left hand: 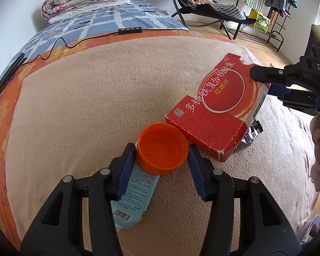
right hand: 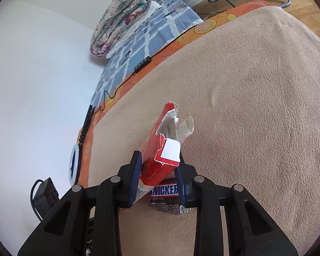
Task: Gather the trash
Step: 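Lift the cap and tissue pack and carry both over the blue basket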
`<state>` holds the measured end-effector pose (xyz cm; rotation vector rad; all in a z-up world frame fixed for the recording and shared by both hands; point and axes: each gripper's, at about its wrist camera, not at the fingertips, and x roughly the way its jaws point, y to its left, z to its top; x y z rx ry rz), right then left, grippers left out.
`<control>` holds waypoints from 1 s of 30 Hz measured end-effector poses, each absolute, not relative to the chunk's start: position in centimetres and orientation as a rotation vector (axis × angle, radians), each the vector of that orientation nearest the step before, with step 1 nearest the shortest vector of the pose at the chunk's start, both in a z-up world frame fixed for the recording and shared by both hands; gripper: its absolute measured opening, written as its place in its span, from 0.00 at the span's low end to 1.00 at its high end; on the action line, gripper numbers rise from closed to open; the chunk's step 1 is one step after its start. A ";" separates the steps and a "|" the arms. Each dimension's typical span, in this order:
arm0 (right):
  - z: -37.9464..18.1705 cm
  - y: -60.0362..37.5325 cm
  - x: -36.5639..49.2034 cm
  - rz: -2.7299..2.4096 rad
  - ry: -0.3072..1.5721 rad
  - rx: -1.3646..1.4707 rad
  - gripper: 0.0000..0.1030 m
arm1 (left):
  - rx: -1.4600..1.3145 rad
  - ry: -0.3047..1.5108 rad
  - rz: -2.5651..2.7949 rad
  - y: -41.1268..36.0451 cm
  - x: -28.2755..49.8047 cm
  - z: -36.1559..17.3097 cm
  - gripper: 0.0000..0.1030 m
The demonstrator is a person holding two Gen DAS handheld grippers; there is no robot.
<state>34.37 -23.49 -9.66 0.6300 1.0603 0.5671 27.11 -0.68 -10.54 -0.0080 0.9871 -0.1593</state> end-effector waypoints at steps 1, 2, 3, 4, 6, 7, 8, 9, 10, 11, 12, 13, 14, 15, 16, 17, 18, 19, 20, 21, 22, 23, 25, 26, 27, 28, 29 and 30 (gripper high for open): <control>-9.4 -23.4 34.3 0.575 1.053 0.625 0.25 | -0.009 0.985 -0.157 -0.6 27.0 -10.5 0.49; -9.0 -23.2 34.2 0.584 1.044 0.623 0.24 | -0.011 0.982 -0.154 -0.6 26.9 -10.4 0.49; -8.6 -23.0 34.1 0.592 1.035 0.617 0.22 | -0.013 0.979 -0.151 -0.5 26.8 -10.2 0.49; -8.2 -22.9 34.0 0.598 1.023 0.607 0.21 | -0.015 0.975 -0.149 -0.3 26.7 -10.1 0.49; -7.3 -22.7 33.5 0.614 0.998 0.592 0.18 | -0.017 0.968 -0.144 0.0 26.4 -9.7 0.49; -6.7 -22.5 33.3 0.620 0.984 0.580 0.17 | -0.019 0.966 -0.142 0.1 26.3 -9.5 0.49; -6.2 -22.3 33.0 0.625 0.970 0.567 0.16 | -0.021 0.964 -0.139 0.2 26.0 -9.3 0.49; -5.6 -22.1 32.7 0.631 0.954 0.550 0.15 | -0.023 0.962 -0.137 0.4 25.8 -9.1 0.49; -5.0 -21.9 32.4 0.634 0.938 0.527 0.14 | -0.024 0.959 -0.135 0.5 25.6 -8.8 0.49; -4.4 -21.6 32.0 0.632 0.922 0.495 0.14 | -0.026 0.957 -0.134 0.7 25.3 -8.6 0.49; -3.8 -21.3 31.5 0.631 0.905 0.455 0.14 | -0.029 0.953 -0.133 0.8 25.0 -8.3 0.49; -3.2 -21.0 31.0 0.633 0.889 0.416 0.14 | -0.032 0.951 -0.132 0.9 24.7 -8.0 0.49; -2.7 -20.7 30.5 0.636 0.877 0.381 0.14 | -0.034 0.947 -0.130 1.0 24.4 -7.7 0.49; -2.3 -20.4 30.0 0.641 0.867 0.353 0.14 | -0.037 0.943 -0.130 1.1 24.0 -7.4 0.49; -2.0 -20.1 29.5 0.646 0.860 0.332 0.14 | -0.042 0.940 -0.131 1.3 23.7 -7.1 0.49; -1.6 -19.8 29.0 0.650 0.853 0.313 0.14 | -0.044 0.936 -0.132 1.3 23.3 -6.8 0.49; -1.3 -19.6 28.6 0.649 0.846 0.292 0.14 | -0.044 0.932 -0.132 1.3 22.9 -6.4 0.49; -1.0 -19.3 28.1 0.649 0.836 0.269 0.14 | -0.045 0.928 -0.132 1.4 22.5 -6.1 0.49; -0.7 -19.1 27.5 0.648 0.828 0.245 0.14 | -0.047 0.925 -0.133 1.3 22.1 -5.8 0.49; -0.4 -18.9 26.9 0.646 0.820 0.221 0.14 | -0.050 0.923 -0.134 1.4 21.6 -5.5 0.49; 0.0 -18.6 26.4 0.646 0.813 0.198 0.14 | -0.051 0.922 -0.136 1.4 21.1 -5.2 0.49; 0.3 -18.4 25.8 0.647 0.808 0.177 0.14 | -0.052 0.919 -0.136 1.4 20.7 -4.9 0.49; 0.9 -17.9 24.7 0.646 0.797 0.135 0.14 | -0.059 0.913 -0.139 1.4 19.7 -4.2 0.49; 1.3 -17.7 24.1 0.646 0.792 0.116 0.14 | -0.064 0.910 -0.140 1.4 19.2 -3.9 0.49; 1.5 -17.5 23.6 0.645 0.786 0.097 0.14 | -0.069 0.908 -0.142 1.4 18.7 -3.7 0.49; 1.9 -17.3 23.0 0.644 0.780 0.079 0.14 | -0.074 0.906 -0.144 1.3 18.2 -3.3 0.49; 2.2 -17.2 22.4 0.645 0.775 0.064 0.14 | -0.076 0.903 -0.145 1.3 17.6 -3.0 0.49; 2.4 -17.1 21.8 0.645 0.771 0.051 0.14 | -0.078 0.899 -0.147 1.3 17.1 -2.7 0.49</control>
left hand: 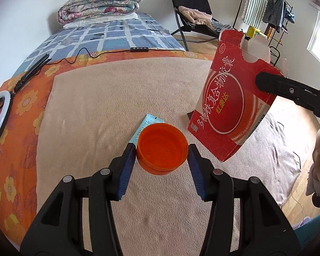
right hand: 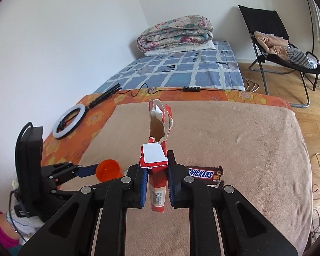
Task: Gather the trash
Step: 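Lift the cap and tissue pack and carry both over the blue basket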
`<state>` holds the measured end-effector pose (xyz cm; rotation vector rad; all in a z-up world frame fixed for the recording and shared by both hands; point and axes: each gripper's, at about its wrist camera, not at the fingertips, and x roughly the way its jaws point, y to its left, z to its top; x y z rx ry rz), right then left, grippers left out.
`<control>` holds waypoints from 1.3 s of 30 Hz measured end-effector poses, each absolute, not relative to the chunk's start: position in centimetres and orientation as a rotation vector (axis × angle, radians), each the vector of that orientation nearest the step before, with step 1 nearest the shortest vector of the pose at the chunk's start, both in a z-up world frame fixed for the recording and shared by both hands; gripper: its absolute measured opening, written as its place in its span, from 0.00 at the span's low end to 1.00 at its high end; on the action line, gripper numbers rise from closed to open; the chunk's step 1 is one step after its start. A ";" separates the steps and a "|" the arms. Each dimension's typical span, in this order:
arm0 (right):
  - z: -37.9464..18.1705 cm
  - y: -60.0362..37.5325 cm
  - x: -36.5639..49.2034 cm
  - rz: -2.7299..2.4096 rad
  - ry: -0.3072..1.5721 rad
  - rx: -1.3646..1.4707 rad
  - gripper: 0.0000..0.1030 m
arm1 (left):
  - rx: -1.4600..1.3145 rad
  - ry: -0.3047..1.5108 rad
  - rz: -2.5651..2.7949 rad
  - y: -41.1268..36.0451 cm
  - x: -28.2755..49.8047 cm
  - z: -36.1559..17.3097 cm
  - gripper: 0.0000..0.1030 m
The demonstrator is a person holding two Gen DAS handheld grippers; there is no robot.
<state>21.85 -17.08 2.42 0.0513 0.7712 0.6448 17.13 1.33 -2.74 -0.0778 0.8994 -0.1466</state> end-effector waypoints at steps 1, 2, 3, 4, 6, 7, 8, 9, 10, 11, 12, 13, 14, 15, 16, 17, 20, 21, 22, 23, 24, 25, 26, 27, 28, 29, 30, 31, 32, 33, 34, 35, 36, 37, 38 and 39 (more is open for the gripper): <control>2.7 -17.0 21.3 0.645 0.768 0.039 0.14 | -0.078 0.896 -0.148 1.3 16.5 -2.4 0.49; 3.0 -16.9 20.7 0.647 0.764 0.029 0.14 | -0.077 0.892 -0.149 1.2 16.0 -2.1 0.49; 3.2 -16.8 20.1 0.651 0.760 0.019 0.14 | -0.076 0.888 -0.149 1.2 15.4 -1.8 0.49; 3.5 -16.8 19.4 0.654 0.756 0.010 0.14 | -0.076 0.884 -0.149 1.1 14.8 -1.5 0.49; 4.0 -16.6 18.2 0.660 0.746 -0.005 0.14 | -0.083 0.879 -0.148 1.1 13.5 -1.0 0.49; 4.2 -16.6 17.6 0.665 0.742 -0.011 0.14 | -0.087 0.876 -0.147 1.1 12.8 -0.7 0.49; 4.4 -16.6 16.9 0.669 0.739 -0.015 0.14 | -0.089 0.872 -0.147 1.2 12.1 -0.4 0.49; 4.6 -16.6 16.3 0.675 0.739 -0.017 0.14 | -0.090 0.868 -0.147 1.2 11.4 -0.1 0.49; 4.7 -16.6 15.7 0.679 0.738 -0.017 0.14 | -0.088 0.864 -0.147 1.1 10.8 0.2 0.49; 4.8 -16.7 15.2 0.683 0.738 -0.017 0.14 | -0.086 0.859 -0.147 1.1 10.1 0.5 0.49; 4.9 -16.7 14.6 0.688 0.736 -0.019 0.14 | -0.083 0.854 -0.146 1.0 9.3 0.8 0.49; 5.1 -16.9 13.9 0.691 0.733 -0.021 0.14 | -0.081 0.850 -0.145 0.9 8.6 1.0 0.49; 5.2 -17.0 13.3 0.694 0.729 -0.027 0.14 | -0.080 0.846 -0.145 0.9 8.0 1.2 0.49; 5.3 -17.1 12.6 0.695 0.725 -0.033 0.14 | -0.080 0.843 -0.144 0.8 7.3 1.4 0.49; 5.3 -17.2 12.1 0.697 0.723 -0.034 0.14 | -0.080 0.841 -0.146 0.7 6.6 1.5 0.49; 5.4 -17.4 11.6 0.701 0.725 -0.031 0.14 | -0.079 0.839 -0.146 0.6 6.0 1.6 0.49; 5.5 -17.9 9.9 0.712 0.733 -0.023 0.14 | -0.067 0.832 -0.147 0.2 4.0 1.9 0.49; 5.6 -18.0 9.3 0.714 0.731 -0.026 0.14 | -0.065 0.831 -0.148 0.0 3.4 1.9 0.49; 5.7 -18.2 8.8 0.715 0.729 -0.030 0.14 | -0.064 0.830 -0.149 -0.1 2.8 1.9 0.49; 5.7 -18.3 8.2 0.715 0.727 -0.034 0.14 | -0.064 0.829 -0.149 -0.1 2.2 1.9 0.49; 5.8 -18.5 7.6 0.718 0.726 -0.035 0.14 | -0.067 0.831 -0.151 -0.2 1.5 1.8 0.49; 5.8 -18.7 7.0 0.720 0.726 -0.036 0.14 | -0.069 0.834 -0.153 -0.3 0.9 1.7 0.49; 5.8 -18.8 6.5 0.722 0.728 -0.035 0.14 | -0.070 0.838 -0.155 -0.5 0.3 1.6 0.49; 5.7 -19.0 5.9 0.726 0.731 -0.036 0.14 | -0.070 0.842 -0.157 -0.7 -0.3 1.5 0.49; 5.6 -19.2 5.4 0.728 0.734 -0.037 0.14 | -0.069 0.846 -0.158 -0.9 -0.9 1.3 0.49; 5.5 -19.4 4.8 0.731 0.737 -0.040 0.14 | -0.067 0.850 -0.159 -1.0 -1.4 1.2 0.49; 5.4 -19.5 4.2 0.733 0.739 -0.043 0.14 | -0.067 0.854 -0.161 -1.2 -1.9 0.9 0.49; 5.2 -19.6 3.7 0.735 0.743 -0.045 0.14 | -0.066 0.859 -0.164 -1.4 -2.4 0.7 0.49; 5.0 -19.8 3.1 0.736 0.747 -0.046 0.14 | -0.066 0.863 -0.167 -1.6 -2.9 0.4 0.49; 4.8 -19.9 2.6 0.739 0.752 -0.046 0.14 | -0.065 0.867 -0.169 -1.8 -3.4 0.1 0.49; 4.6 -20.1 2.2 0.742 0.759 -0.045 0.14 | -0.064 0.872 -0.172 -1.9 -3.9 -0.2 0.49; 4.4 -20.2 1.7 0.744 0.766 -0.045 0.14 | -0.064 0.878 -0.175 -2.1 -4.3 -0.5 0.49; 4.1 -20.3 1.1 0.746 0.771 -0.048 0.14 | -0.067 0.885 -0.178 -2.2 -4.6 -0.8 0.49; 3.9 -20.4 0.7 0.746 0.775 -0.052 0.14 | -0.071 0.893 -0.182 -2.4 -5.0 -1.2 0.49; 3.7 -20.5 0.2 0.746 0.778 -0.057 0.14 | -0.075 0.900 -0.184 -2.5 -5.3 -1.6 0.49; 3.5 -20.7 -0.3 0.745 0.781 -0.062 0.14 | -0.079 0.906 -0.185 -2.6 -5.7 -1.9 0.49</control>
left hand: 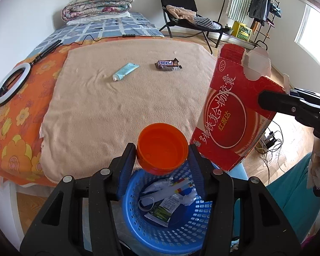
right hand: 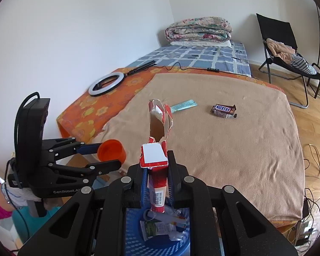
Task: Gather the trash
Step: 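Lift the cap and tissue pack and carry both over the blue basket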
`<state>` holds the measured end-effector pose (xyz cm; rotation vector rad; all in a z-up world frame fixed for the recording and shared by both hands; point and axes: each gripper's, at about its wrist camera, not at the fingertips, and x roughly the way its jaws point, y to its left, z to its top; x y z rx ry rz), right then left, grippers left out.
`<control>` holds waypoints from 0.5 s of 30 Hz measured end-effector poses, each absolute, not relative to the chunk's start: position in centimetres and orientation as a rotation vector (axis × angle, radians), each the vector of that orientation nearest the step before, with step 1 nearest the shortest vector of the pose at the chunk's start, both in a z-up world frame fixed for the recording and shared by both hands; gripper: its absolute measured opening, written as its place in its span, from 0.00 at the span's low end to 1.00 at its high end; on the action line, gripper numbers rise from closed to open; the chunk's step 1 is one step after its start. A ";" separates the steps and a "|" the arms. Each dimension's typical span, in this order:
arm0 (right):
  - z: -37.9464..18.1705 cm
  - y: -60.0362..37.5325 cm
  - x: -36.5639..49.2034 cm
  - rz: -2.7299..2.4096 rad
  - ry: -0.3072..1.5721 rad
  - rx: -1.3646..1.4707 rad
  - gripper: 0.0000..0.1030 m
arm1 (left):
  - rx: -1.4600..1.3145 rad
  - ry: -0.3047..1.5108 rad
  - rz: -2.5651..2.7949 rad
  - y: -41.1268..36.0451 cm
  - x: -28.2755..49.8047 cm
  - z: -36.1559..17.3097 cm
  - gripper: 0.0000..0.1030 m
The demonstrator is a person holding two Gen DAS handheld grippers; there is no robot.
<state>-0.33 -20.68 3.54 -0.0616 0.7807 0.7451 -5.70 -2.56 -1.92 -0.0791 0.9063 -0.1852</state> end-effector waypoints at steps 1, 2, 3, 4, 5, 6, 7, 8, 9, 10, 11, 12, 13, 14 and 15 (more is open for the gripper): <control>3.3 -20.9 -0.8 0.745 0.784 -0.062 0.14 | -0.085 0.914 -0.186 -2.6 -6.1 -2.3 0.49; 3.1 -21.1 -1.2 0.746 0.790 -0.060 0.14 | -0.091 0.922 -0.188 -2.7 -6.3 -2.7 0.49; 2.9 -21.3 -1.5 0.747 0.797 -0.057 0.14 | -0.095 0.931 -0.190 -2.9 -6.7 -3.2 0.49; 2.6 -21.4 -1.8 0.748 0.805 -0.054 0.14 | -0.099 0.939 -0.190 -2.9 -7.0 -3.6 0.49; 2.3 -21.6 -2.2 0.749 0.812 -0.052 0.14 | -0.101 0.949 -0.191 -3.0 -7.2 -4.1 0.49; 2.0 -21.7 -2.6 0.749 0.820 -0.051 0.14 | -0.101 0.958 -0.192 -3.2 -7.4 -4.5 0.49; 1.7 -21.8 -2.9 0.750 0.828 -0.052 0.14 | -0.102 0.966 -0.193 -3.3 -7.6 -4.9 0.49; 1.4 -21.8 -3.2 0.749 0.835 -0.054 0.14 | -0.103 0.973 -0.193 -3.4 -7.8 -5.3 0.49; 1.0 -21.9 -3.5 0.750 0.842 -0.055 0.14 | -0.104 0.980 -0.195 -3.5 -8.0 -5.6 0.49; 0.7 -21.9 -3.8 0.750 0.851 -0.056 0.14 | -0.103 0.986 -0.196 -3.6 -8.2 -5.8 0.49; 0.3 -22.0 -4.1 0.751 0.859 -0.057 0.14 | -0.102 0.991 -0.197 -3.7 -8.4 -6.1 0.49; 0.0 -22.0 -4.4 0.752 0.866 -0.056 0.14 | -0.102 0.997 -0.199 -3.8 -8.6 -6.4 0.49; -0.3 -22.1 -4.6 0.752 0.873 -0.055 0.14 | -0.101 1.003 -0.200 -3.9 -8.7 -6.6 0.49; -0.6 -22.1 -4.9 0.752 0.878 -0.054 0.14 | -0.101 1.010 -0.200 -4.0 -8.8 -6.9 0.49; -0.9 -22.2 -5.1 0.751 0.883 -0.054 0.14 | -0.102 1.017 -0.201 -4.0 -8.9 -7.2 0.49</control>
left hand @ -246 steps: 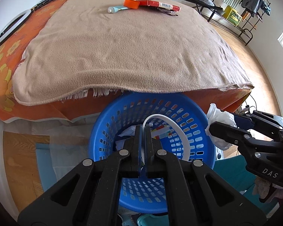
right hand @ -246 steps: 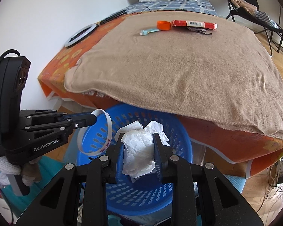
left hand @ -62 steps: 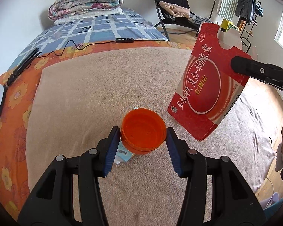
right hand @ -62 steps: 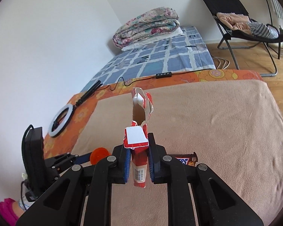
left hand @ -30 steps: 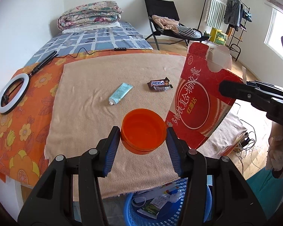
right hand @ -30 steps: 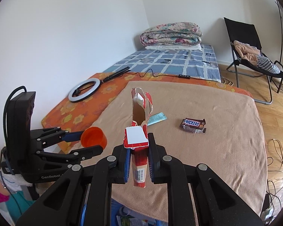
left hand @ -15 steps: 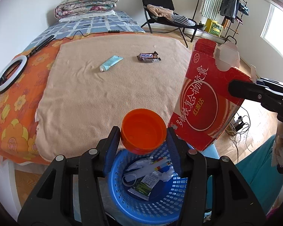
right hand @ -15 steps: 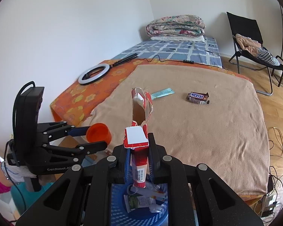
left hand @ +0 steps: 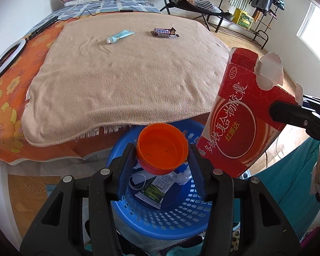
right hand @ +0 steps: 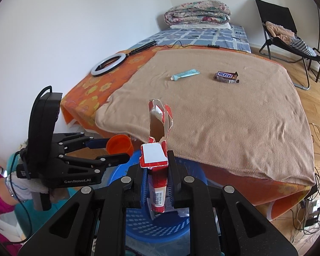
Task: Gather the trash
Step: 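Lift the cap and tissue pack and carry both over the blue basket, then open the left tool to drop the cap while the right tool drops the tissue pack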
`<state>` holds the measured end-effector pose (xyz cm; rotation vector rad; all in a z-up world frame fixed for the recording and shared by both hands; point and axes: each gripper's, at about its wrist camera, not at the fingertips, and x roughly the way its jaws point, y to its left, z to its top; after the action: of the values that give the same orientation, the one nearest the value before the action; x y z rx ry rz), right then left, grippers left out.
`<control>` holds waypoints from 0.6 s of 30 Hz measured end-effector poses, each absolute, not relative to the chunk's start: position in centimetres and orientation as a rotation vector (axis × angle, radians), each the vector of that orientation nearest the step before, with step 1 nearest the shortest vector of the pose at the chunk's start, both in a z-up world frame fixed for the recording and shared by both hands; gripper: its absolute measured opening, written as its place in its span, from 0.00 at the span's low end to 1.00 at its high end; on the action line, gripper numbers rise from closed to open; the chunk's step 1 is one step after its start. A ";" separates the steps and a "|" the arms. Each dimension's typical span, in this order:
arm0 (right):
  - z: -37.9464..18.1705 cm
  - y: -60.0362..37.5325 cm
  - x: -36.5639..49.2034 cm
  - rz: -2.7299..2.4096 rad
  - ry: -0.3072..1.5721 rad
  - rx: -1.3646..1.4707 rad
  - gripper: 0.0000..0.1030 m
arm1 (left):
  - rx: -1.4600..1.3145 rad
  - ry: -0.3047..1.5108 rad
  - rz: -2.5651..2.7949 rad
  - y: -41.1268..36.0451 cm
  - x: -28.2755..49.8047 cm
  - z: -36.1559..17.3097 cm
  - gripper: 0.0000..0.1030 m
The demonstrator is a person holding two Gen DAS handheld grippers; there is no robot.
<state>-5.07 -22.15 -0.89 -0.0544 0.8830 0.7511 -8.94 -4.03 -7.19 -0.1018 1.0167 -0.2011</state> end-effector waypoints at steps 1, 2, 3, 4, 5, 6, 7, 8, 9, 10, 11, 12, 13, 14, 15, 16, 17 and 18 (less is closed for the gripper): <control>-1.2 -22.2 -5.3 0.750 0.888 -0.055 0.14 | -0.102 1.023 -0.201 -4.1 -9.0 -7.4 0.49; -1.4 -22.2 -5.4 0.749 0.893 -0.054 0.14 | -0.102 1.029 -0.201 -4.2 -9.1 -7.7 0.49; -1.7 -22.3 -5.6 0.748 0.898 -0.055 0.14 | -0.102 1.034 -0.201 -4.2 -9.1 -8.0 0.49; -2.0 -22.3 -5.8 0.747 0.904 -0.056 0.14 | -0.099 1.039 -0.201 -4.3 -9.2 -8.2 0.49; -2.3 -22.2 -5.9 0.745 0.912 -0.056 0.14 | -0.098 1.043 -0.200 -4.3 -9.2 -8.4 0.49; -2.6 -22.2 -6.0 0.744 0.919 -0.058 0.14 | -0.098 1.049 -0.200 -4.4 -9.3 -8.6 0.50; -2.9 -22.2 -6.2 0.742 0.926 -0.060 0.14 | -0.098 1.056 -0.201 -4.4 -9.3 -8.8 0.50; -3.2 -22.2 -6.3 0.740 0.932 -0.061 0.14 | -0.098 1.062 -0.200 -4.5 -9.4 -9.1 0.50; -3.5 -22.2 -6.3 0.737 0.937 -0.061 0.14 | -0.098 1.068 -0.200 -4.4 -9.4 -9.3 0.50; -3.8 -22.2 -6.4 0.734 0.943 -0.061 0.14 | -0.098 1.075 -0.198 -4.4 -9.3 -9.6 0.50; -4.1 -22.1 -6.5 0.733 0.949 -0.059 0.14 | -0.098 1.081 -0.197 -4.4 -9.3 -9.8 0.50; -4.4 -22.1 -6.6 0.729 0.954 -0.059 0.14 | -0.099 1.088 -0.197 -4.4 -9.3 -10.1 0.50; -4.7 -22.0 -6.6 0.726 0.960 -0.060 0.14 | -0.101 1.095 -0.195 -4.4 -9.3 -10.3 0.50; -4.9 -22.0 -6.6 0.724 0.965 -0.060 0.14 | -0.103 1.101 -0.193 -4.3 -9.3 -10.6 0.50; -5.1 -22.0 -6.7 0.721 0.968 -0.061 0.14 | -0.105 1.106 -0.191 -4.3 -9.3 -10.8 0.50; -5.3 -21.9 -6.7 0.717 0.971 -0.063 0.14 | -0.105 1.111 -0.188 -4.3 -9.2 -10.9 0.50; -5.5 -21.9 -6.7 0.716 0.973 -0.062 0.14 | -0.106 1.115 -0.186 -4.2 -9.2 -11.1 0.50; -5.7 -21.9 -6.7 0.714 0.975 -0.062 0.14 | -0.105 1.117 -0.182 -4.2 -9.2 -11.2 0.50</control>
<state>-6.68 -21.86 -5.67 -0.0622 0.9753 0.7137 -9.20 -4.17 -11.21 -0.1049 1.1174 -0.1820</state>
